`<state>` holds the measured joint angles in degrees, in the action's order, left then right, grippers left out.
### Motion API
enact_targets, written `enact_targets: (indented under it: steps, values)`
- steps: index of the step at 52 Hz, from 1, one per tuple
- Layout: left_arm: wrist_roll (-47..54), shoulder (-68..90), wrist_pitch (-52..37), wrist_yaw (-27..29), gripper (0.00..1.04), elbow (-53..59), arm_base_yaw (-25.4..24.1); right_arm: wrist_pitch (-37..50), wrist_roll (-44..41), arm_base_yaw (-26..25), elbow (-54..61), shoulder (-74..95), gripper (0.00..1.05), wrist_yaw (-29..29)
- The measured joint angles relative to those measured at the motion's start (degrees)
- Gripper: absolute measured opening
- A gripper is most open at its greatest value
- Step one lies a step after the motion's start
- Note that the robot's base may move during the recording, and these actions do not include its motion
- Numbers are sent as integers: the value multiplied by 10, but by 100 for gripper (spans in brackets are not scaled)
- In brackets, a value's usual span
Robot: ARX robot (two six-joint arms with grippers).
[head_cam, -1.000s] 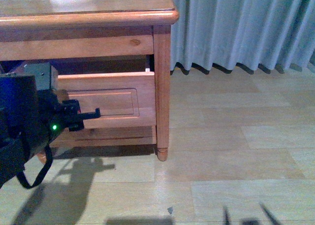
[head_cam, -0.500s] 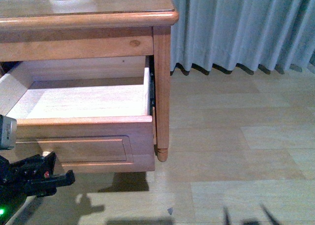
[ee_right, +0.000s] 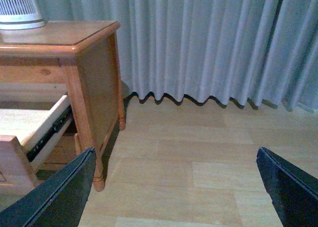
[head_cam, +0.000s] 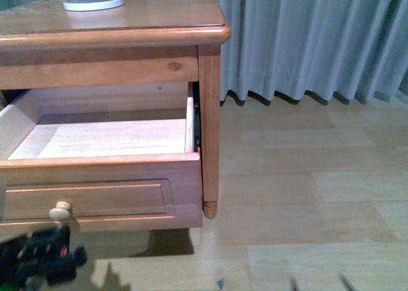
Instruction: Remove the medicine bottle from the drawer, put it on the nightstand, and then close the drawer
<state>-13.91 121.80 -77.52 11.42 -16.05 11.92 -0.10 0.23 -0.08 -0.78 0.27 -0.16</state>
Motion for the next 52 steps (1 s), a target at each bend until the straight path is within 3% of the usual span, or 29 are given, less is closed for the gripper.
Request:
enact_targets:
  steps: [8,19,26,35,40,50,52]
  values:
    - [-7,-124,100,-13,99,37,-17,0,0,0,0,0,98,0]
    - [17,-366,320,-78,98,44,-53,0,0,0,0,0,98,0]
    - [24,-580,509,-142,98,21,-54,0,0,0,0,0,98,0]
    - [33,-796,695,-146,98,-12,-31,0,0,0,0,0,98,0]
    - [99,-873,553,-23,76,39,-16,0,0,0,0,0,98,0]
    - [130,-937,559,-56,29,96,-53,0,0,0,0,0,98,4]
    - [131,-950,567,-91,20,101,-75,0,0,0,0,0,98,3]
